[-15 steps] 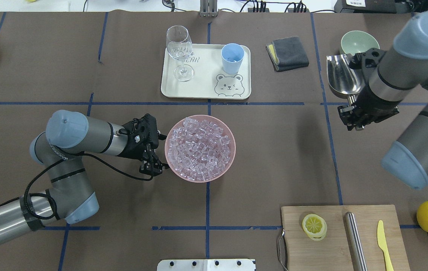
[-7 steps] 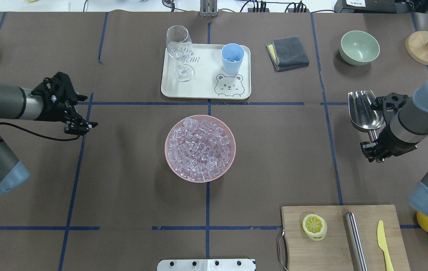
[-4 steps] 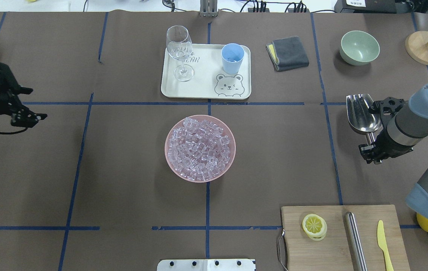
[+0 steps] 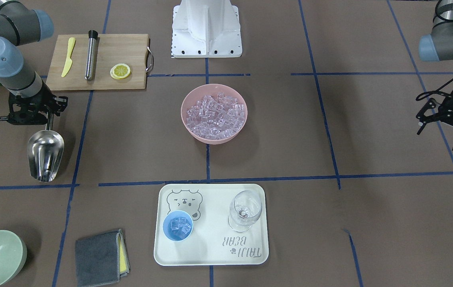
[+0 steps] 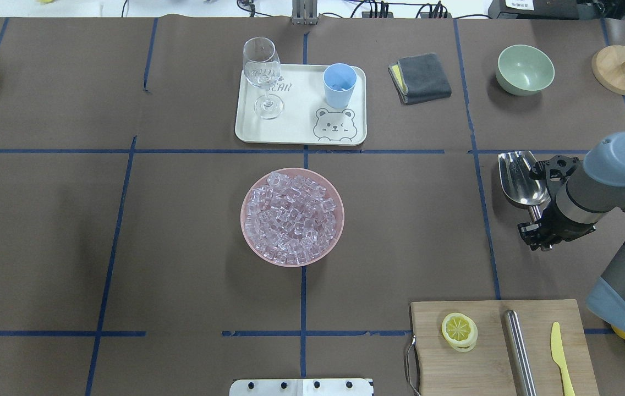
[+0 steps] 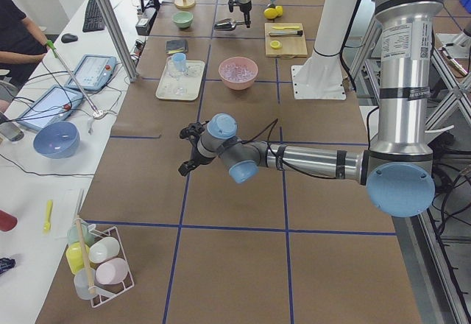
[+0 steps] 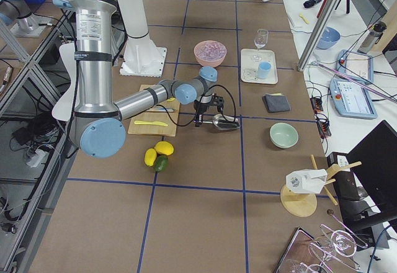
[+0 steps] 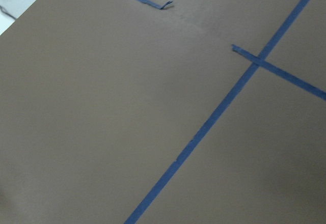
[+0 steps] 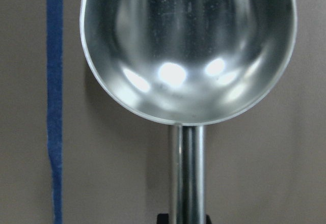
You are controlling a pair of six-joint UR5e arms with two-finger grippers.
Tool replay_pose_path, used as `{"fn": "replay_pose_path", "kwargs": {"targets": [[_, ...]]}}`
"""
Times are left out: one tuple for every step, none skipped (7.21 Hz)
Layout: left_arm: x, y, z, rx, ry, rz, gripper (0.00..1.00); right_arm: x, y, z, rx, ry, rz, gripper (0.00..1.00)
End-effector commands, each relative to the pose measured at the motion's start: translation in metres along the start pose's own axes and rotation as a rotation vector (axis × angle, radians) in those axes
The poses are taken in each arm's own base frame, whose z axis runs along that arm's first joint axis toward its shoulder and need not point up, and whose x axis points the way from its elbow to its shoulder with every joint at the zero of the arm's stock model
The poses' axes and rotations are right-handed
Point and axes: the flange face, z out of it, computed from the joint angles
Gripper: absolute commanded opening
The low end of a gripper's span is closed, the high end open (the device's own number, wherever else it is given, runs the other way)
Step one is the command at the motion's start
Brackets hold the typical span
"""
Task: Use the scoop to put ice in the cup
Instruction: 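Lower scoop onto table with right gripper while left arm withdraws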
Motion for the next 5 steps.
{"fn": "replay_pose_path", "kwargs": {"targets": [[-0.0096,-0.0018,-0.0081,-0.061,-0.016,-0.052,1.00,-0.0026,0.0023,0.0033,-0.007,0.001,-0.004,0.00],[-0.0115,0.0009,-0.0101,-0.062,-0.015,-0.057,1.00,-0.0037,0.0026,0.0050,-0.011,0.002,-0.002,0.00],[-0.0100,0.0043,-0.0107,-0.066,0.029,-0.066,1.00,-0.0044,0.0033,0.0065,-0.014,0.003,0.011,0.00],[-0.0115,0.0071,-0.0114,-0.073,0.033,-0.076,1.00,-0.0045,0.0034,0.0065,-0.015,0.002,0.022,0.00],[-0.0160,0.0081,-0.0125,-0.103,0.028,-0.103,1.00,-0.0044,0.0036,0.0072,-0.019,0.000,0.034,0.00]]}}
